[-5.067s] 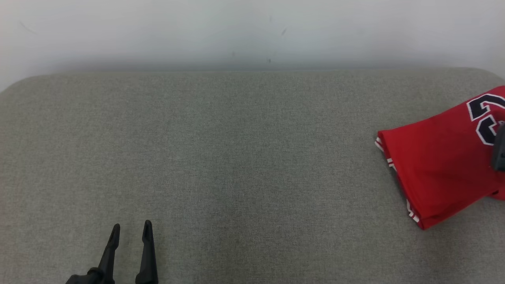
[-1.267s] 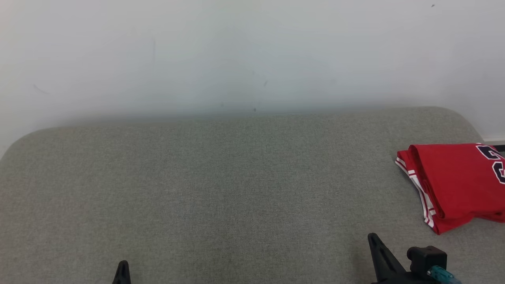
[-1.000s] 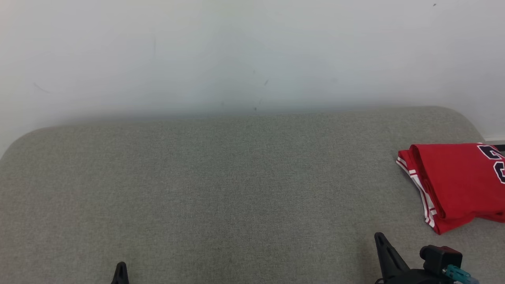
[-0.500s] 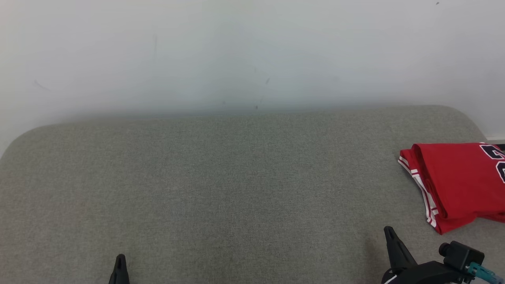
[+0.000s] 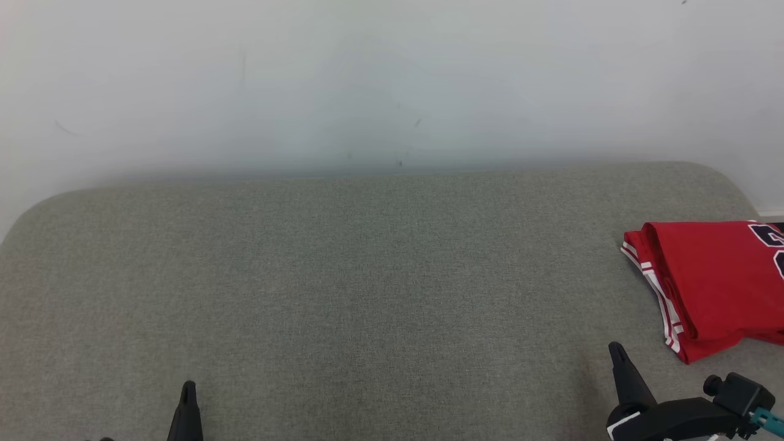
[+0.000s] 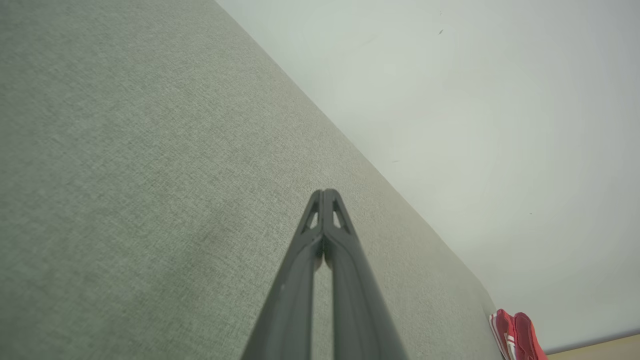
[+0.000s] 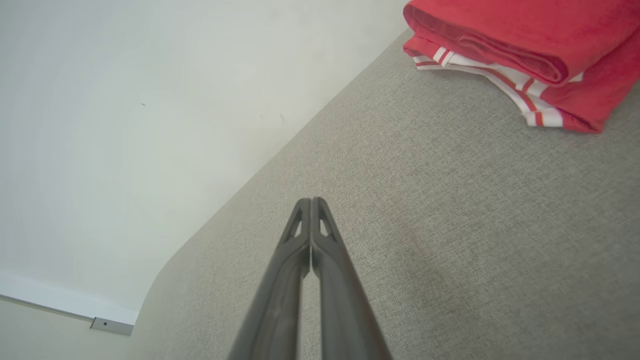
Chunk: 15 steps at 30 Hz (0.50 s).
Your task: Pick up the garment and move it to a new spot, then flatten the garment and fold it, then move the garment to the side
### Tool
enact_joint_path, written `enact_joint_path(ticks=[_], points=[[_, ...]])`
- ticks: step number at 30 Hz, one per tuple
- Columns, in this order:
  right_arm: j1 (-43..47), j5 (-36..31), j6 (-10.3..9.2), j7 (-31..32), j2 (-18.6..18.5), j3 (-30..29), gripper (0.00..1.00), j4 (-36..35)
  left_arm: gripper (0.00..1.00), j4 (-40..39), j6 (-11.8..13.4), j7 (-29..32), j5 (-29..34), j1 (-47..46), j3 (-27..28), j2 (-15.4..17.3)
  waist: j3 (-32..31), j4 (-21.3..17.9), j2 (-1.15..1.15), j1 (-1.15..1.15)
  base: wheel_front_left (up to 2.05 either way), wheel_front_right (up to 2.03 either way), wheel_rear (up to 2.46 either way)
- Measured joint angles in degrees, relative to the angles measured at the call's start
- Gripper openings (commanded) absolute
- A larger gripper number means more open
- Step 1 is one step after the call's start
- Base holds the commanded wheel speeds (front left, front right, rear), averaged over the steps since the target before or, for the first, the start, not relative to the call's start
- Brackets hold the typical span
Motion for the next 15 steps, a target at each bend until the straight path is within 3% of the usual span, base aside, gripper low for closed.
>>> enact_joint_path(ticks=[15], points=[[-1.1, 10.7, 0.0, 1.1, 0.0, -1.8, 0.0, 0.1, 0.0, 0.7, -0.4, 2.4, -9.9, -2.1, 0.0, 0.0, 0.4, 0.3, 0.0, 0.0, 0.0, 0.0, 0.0]])
